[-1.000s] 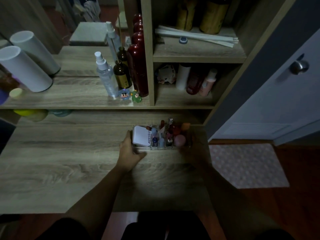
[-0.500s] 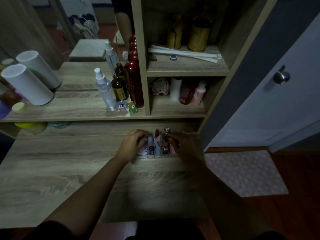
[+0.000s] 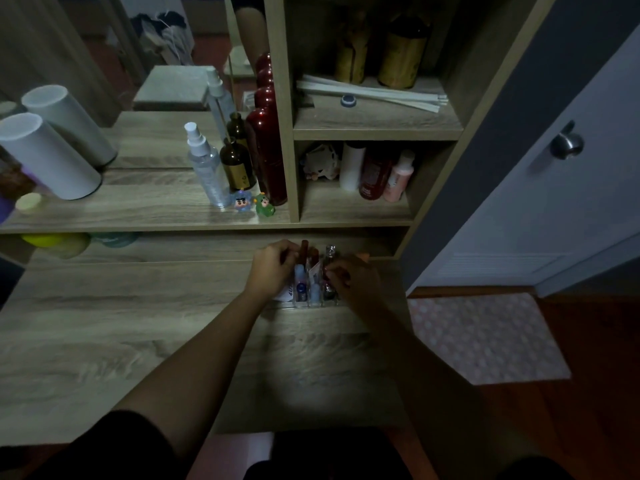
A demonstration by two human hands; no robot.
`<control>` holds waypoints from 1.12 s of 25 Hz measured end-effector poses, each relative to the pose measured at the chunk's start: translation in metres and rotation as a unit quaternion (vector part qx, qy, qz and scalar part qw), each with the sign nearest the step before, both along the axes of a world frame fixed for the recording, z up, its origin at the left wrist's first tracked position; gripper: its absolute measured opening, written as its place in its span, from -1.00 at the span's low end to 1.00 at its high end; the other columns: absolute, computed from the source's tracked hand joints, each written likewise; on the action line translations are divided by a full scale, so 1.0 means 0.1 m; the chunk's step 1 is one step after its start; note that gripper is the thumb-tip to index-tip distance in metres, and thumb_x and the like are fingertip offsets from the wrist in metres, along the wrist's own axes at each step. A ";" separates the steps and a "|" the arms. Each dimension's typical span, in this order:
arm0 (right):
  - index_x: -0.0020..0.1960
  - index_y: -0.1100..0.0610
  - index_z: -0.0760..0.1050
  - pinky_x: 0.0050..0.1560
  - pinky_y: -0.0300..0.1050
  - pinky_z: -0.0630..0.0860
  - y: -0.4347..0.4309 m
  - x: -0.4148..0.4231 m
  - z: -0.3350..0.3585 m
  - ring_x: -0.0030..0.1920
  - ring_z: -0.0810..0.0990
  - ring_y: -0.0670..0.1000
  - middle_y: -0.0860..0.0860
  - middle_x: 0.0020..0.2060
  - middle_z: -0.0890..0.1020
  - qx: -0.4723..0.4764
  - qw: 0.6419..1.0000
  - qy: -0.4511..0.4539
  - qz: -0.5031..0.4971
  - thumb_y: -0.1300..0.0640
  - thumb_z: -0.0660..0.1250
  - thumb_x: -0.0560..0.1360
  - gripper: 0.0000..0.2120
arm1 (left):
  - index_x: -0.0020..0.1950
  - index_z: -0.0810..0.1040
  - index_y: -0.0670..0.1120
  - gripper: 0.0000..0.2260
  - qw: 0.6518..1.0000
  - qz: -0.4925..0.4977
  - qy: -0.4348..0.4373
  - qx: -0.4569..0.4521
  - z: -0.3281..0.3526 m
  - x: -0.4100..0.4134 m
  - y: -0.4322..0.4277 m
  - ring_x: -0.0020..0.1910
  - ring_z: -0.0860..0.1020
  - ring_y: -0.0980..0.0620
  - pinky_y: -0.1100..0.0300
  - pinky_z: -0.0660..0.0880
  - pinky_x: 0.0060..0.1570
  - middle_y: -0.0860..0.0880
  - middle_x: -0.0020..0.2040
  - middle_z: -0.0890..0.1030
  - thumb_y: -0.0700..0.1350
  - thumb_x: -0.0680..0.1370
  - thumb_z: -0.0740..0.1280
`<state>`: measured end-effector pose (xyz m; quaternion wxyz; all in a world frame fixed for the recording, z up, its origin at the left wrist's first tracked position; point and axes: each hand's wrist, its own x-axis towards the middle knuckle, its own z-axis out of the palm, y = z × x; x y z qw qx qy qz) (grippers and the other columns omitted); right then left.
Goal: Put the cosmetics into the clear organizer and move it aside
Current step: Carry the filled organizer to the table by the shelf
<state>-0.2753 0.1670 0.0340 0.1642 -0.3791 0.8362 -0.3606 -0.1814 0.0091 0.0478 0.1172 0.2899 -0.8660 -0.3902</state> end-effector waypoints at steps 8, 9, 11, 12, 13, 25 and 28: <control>0.07 0.25 0.53 -0.04 -0.32 0.40 -0.05 0.02 -0.07 -0.04 0.60 0.04 0.21 -0.02 0.63 -0.053 0.999 0.005 -0.004 0.24 0.30 0.50 -0.84 | 0.25 0.50 -0.20 -0.70 0.999 0.009 -0.024 0.030 0.08 -0.15 0.03 0.08 0.60 -0.13 0.14 0.48 0.03 -0.22 0.11 0.64 -0.14 0.54 0.32; 0.06 0.26 0.54 -0.05 -0.38 0.39 -0.06 0.01 -0.08 -0.05 0.61 0.05 0.22 -0.03 0.64 -0.058 0.998 0.015 -0.004 0.25 0.31 0.50 -0.84 | 0.25 0.50 -0.20 -0.71 0.999 0.005 -0.033 0.034 0.10 -0.18 0.03 0.09 0.60 -0.13 0.16 0.47 0.04 -0.21 0.12 0.64 -0.15 0.54 0.31; 0.05 0.26 0.54 -0.06 -0.50 0.34 -0.07 0.00 -0.10 -0.05 0.60 0.01 0.21 -0.03 0.65 -0.059 0.998 0.024 -0.007 0.25 0.31 0.50 -0.84 | 0.23 0.51 -0.20 -0.73 0.998 -0.013 -0.047 0.028 0.12 -0.23 0.03 0.11 0.59 -0.14 0.11 0.48 0.07 -0.22 0.12 0.64 -0.19 0.55 0.29; 0.05 0.25 0.55 -0.07 -0.54 0.33 -0.07 -0.01 -0.12 -0.05 0.58 -0.04 0.20 -0.02 0.65 -0.058 0.998 0.024 -0.009 0.24 0.32 0.50 -0.84 | 0.21 0.53 -0.21 -0.75 0.998 -0.022 -0.051 0.020 0.13 -0.24 0.03 0.10 0.59 -0.16 0.08 0.49 0.07 -0.24 0.11 0.64 -0.21 0.55 0.29; 0.05 0.23 0.55 -0.09 -0.57 0.32 -0.07 -0.02 -0.13 -0.06 0.55 -0.09 0.18 -0.02 0.65 -0.057 0.998 0.023 -0.012 0.23 0.32 0.49 -0.85 | 0.17 0.54 -0.22 -0.78 0.998 -0.027 -0.054 0.016 0.13 -0.24 0.02 0.07 0.60 -0.17 0.06 0.51 0.06 -0.24 0.09 0.64 -0.22 0.54 0.29; 0.01 0.18 0.55 -0.14 -0.43 0.39 -0.05 -0.03 -0.12 -0.19 0.54 -0.11 0.07 -0.13 0.65 -0.085 0.995 -0.019 -0.042 0.20 0.36 0.46 -0.86 | 0.03 0.57 -0.16 -0.82 0.997 -0.015 -0.059 0.049 0.17 -0.12 0.00 -0.09 0.57 -0.03 0.19 0.48 -0.16 -0.19 -0.02 0.66 -0.31 0.45 0.35; 0.00 0.15 0.54 -0.16 -0.43 0.39 -0.06 -0.04 -0.13 -0.21 0.54 -0.12 0.02 -0.15 0.64 -0.072 0.996 -0.017 -0.045 0.16 0.36 0.46 -0.87 | 0.06 0.57 -0.16 -0.79 0.996 -0.003 -0.069 0.058 0.18 -0.11 0.01 -0.04 0.59 -0.09 0.13 0.54 -0.09 -0.20 0.00 0.65 -0.32 0.44 0.36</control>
